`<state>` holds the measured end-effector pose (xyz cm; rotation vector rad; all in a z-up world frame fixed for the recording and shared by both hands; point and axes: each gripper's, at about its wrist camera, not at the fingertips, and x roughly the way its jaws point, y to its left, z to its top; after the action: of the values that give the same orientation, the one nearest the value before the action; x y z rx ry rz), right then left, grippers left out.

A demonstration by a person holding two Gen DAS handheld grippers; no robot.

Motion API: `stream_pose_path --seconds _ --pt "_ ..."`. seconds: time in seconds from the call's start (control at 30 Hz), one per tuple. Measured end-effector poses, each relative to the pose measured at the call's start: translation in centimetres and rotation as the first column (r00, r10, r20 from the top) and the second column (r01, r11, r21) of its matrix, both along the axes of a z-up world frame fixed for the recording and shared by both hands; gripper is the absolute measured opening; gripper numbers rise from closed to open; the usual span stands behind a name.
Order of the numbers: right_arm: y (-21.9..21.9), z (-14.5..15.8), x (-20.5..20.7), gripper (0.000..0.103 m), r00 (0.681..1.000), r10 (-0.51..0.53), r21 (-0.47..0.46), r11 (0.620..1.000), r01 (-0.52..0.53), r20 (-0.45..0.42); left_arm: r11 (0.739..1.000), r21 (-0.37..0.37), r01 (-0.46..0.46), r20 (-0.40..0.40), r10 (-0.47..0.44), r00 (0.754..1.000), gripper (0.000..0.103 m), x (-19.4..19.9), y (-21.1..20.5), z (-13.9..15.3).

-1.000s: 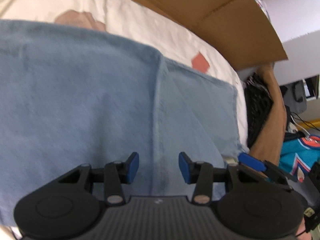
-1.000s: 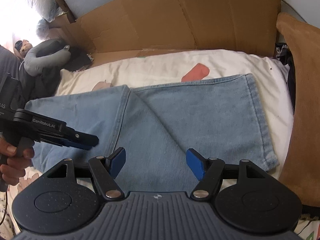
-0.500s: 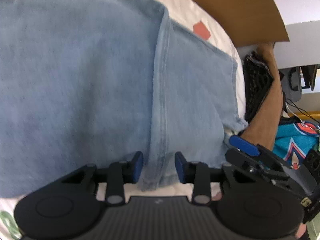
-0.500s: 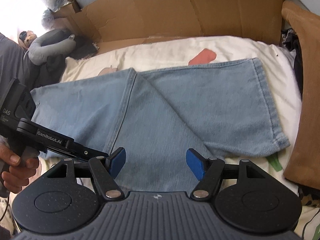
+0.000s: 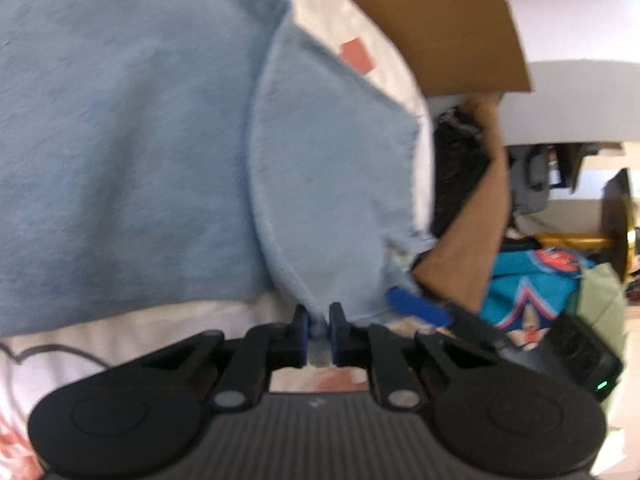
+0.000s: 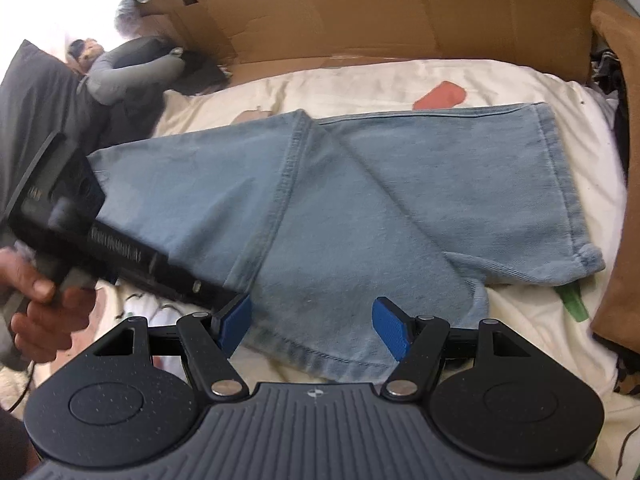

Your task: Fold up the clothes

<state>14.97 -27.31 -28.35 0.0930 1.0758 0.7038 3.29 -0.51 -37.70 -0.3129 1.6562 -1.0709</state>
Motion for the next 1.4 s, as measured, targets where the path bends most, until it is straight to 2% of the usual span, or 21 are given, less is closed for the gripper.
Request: stream_pose_path --seconds 0.2,0.3,0.4,0.43,0.47,0.57,0.63,0.7,0.9,1.07,1.27,1.4 --pt "0.6 1.1 -0.6 0.073 0.999 0.043 0.049 0.998 -0.044 0.029 0.998 -0.067 -0.010 -0.020 0.009 1.000 0.010 -0.1 -1.5 1.4" --pt "1.4 1.4 -0.9 0.073 0.996 0.069 0.032 0.997 -0.071 0.061 0.994 -0.102 -0.029 -0.040 0.026 0.999 0.010 0.2 -1.9 2.1" --pt "1.8 1.6 -1.1 0.073 0.991 0.078 -0.005 0.997 -0.078 0.113 0.991 -0.131 -0.040 -0.023 0.037 0.999 0.010 0.5 -2.6 3.2" --pt "1.9 1.7 -1.1 0.069 0.988 0.078 -0.017 0.997 -0.076 0.131 0.990 -0.137 -0.037 -0.014 0.035 0.999 0.010 0.6 -2.9 3.6" --pt "1.9 1.7 -1.1 0.064 0.986 0.078 -0.029 0.997 -0.074 0.145 0.989 -0.144 -0.034 -0.006 0.034 0.999 0.010 0.7 -3.3 3.9" --pt "1.8 1.6 -0.5 0.008 0.984 0.069 -0.060 0.996 -0.060 0.164 0.985 -0.165 -0.055 0.009 0.057 0.998 0.010 1.1 -3.3 4.8" --pt "1.1 1.8 0.2 0.006 0.983 0.024 -0.053 0.999 -0.014 0.182 0.982 -0.173 -0.070 0.032 0.077 0.997 0.017 1.4 -3.4 5.3" --pt "0.3 2.2 1.0 0.004 0.980 -0.018 -0.045 0.999 0.027 0.197 0.977 -0.176 -0.120 0.034 0.128 0.991 0.020 2.1 -3.0 5.3" --pt "-1.8 2.6 4.2 0.004 0.972 -0.112 -0.061 0.990 0.127 0.208 0.984 -0.055 -0.170 0.123 0.176 0.977 0.034 4.2 -0.8 4.3" --pt "-3.3 1.5 7.7 0.004 0.967 -0.126 -0.147 0.976 0.161 0.221 0.975 0.050 -0.215 0.157 0.205 0.966 0.034 5.0 0.8 2.6" --pt "-5.4 0.2 11.8 0.004 0.962 -0.185 -0.192 0.956 0.223 0.198 0.970 0.077 -0.232 0.149 0.219 0.964 0.034 5.4 1.6 1.6" --pt "-5.9 -0.4 13.9 0.004 0.965 -0.180 -0.207 0.954 0.219 0.191 0.972 0.078 -0.220 0.164 0.205 0.965 0.037 5.5 1.8 1.6"
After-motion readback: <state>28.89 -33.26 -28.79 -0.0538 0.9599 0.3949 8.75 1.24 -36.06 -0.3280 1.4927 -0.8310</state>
